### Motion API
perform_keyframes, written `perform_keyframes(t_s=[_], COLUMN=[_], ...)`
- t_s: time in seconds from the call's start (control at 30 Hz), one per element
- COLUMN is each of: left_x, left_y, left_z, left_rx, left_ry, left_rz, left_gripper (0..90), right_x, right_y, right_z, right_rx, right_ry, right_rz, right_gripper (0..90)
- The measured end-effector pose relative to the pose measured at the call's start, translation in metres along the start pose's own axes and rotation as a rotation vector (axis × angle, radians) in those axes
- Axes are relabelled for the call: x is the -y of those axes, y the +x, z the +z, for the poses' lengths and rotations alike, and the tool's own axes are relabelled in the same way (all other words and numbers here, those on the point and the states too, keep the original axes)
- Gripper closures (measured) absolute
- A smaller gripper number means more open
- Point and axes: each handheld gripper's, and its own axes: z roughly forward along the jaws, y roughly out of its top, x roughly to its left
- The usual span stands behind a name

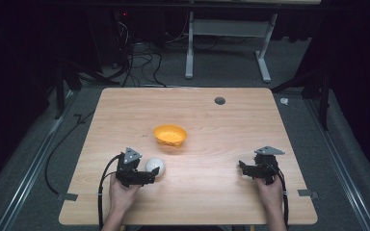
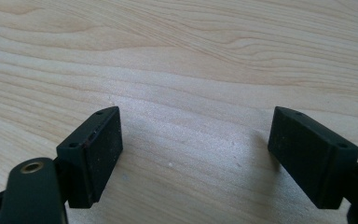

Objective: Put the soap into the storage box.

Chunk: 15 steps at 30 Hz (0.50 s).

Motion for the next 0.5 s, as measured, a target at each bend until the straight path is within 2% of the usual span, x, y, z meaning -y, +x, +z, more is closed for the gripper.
perform_keyframes(t_s=[0.23,0.5], left_x=[0.000,0.002], left_y=[-0.006,-0.010], left_z=[0.008,0.020], left_rx=[0.009,0.031], left_ry=[0.019,0.072], left_rz=[0.017,0.027], left_gripper=[7.7,9.9], right_x=[0.000,0.000], right_y=[0.000,0.000], right_z=[0.000,0.000], right_rx=[0.000,0.000], right_ry=[0.000,0.000], right_rz=[-0.001,-0.001], right_gripper=[18.5,18.5])
